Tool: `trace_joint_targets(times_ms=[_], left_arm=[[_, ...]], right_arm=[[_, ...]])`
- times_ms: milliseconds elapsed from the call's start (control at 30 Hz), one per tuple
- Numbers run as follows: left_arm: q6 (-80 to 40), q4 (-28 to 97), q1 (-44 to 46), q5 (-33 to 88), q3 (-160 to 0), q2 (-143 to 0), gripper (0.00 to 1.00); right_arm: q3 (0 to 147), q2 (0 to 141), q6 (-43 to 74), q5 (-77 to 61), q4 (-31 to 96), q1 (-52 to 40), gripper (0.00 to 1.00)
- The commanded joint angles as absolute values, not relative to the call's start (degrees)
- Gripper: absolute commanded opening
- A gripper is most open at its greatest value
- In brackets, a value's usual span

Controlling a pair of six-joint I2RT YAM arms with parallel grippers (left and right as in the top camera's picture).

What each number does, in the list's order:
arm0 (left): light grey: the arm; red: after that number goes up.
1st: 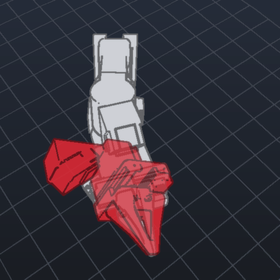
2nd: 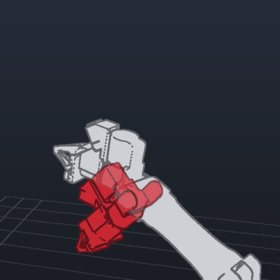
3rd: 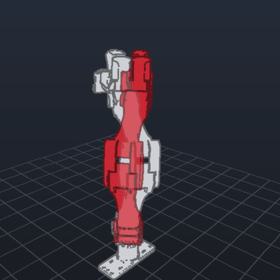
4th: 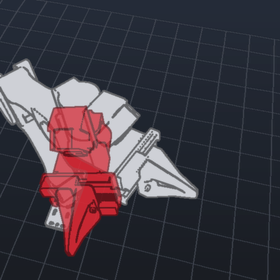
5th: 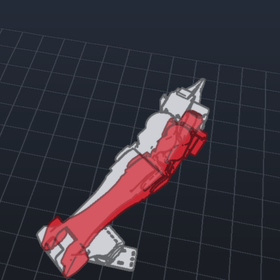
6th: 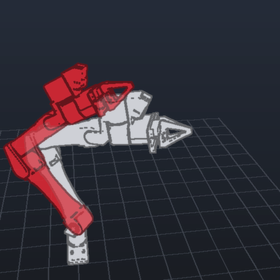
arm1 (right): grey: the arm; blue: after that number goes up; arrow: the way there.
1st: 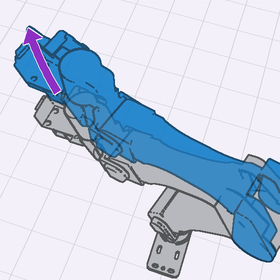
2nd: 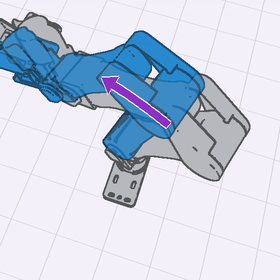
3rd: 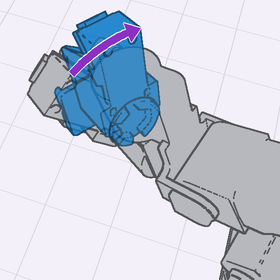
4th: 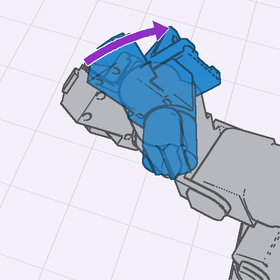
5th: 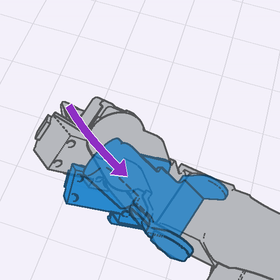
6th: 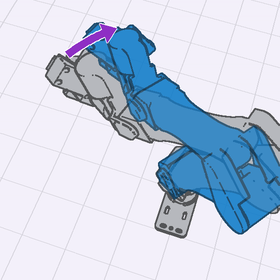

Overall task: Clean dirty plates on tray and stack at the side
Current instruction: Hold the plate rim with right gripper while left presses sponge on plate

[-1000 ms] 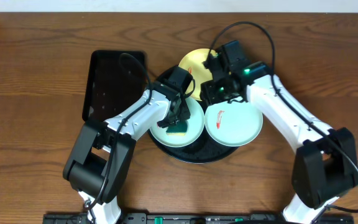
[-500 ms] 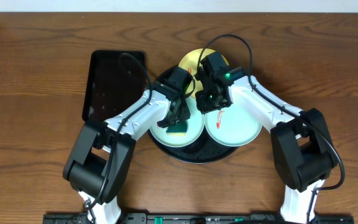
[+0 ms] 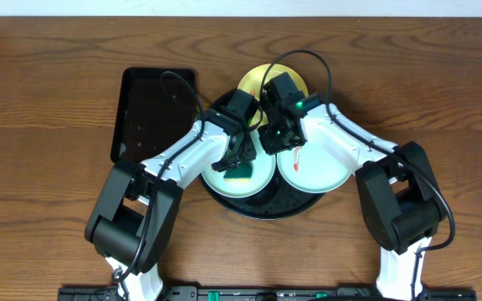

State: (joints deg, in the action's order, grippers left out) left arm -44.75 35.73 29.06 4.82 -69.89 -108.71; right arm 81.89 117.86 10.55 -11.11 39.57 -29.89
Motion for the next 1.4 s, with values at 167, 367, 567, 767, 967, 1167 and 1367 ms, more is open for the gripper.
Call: trace_joint_targets(times_ms=[167, 367, 567, 767, 967, 1167, 1367], left_arm=[[-44.0, 35.9, 29.3, 5.0, -70.7, -107.8, 0.48], [-44.0, 35.9, 29.3, 5.0, -70.7, -107.8, 0.48], [-44.0, 35.9, 29.3, 5.0, -70.7, -107.8, 0.48], [-44.0, 35.9, 29.3, 5.0, -70.7, -107.8, 0.48], [-44.0, 35.7, 29.3, 5.0, -70.7, -107.8, 0.48], [-44.0, 35.7, 29.3, 5.0, -70.7, -107.8, 0.56], [-44.0, 35.7, 29.3, 5.0, -70.7, -107.8, 0.56]], right_arm=[[82.1, 118.5, 11.3, -11.4, 39.2, -31.2, 0.31], [82.1, 118.5, 11.3, -9.0, 39.9, -31.2, 0.11], [82.1, 118.5, 11.3, -9.0, 39.9, -31.2, 0.01], [82.1, 118.5, 11.3, -9.0, 40.3, -31.2, 0.01], [82.1, 118.5, 11.3, -9.0, 40.7, -31.2, 0.01], [82.1, 118.5, 11.3, -9.0, 40.7, -31.2, 0.01], [82.1, 118.5, 11.3, -9.0, 40.7, -31.2, 0.01]])
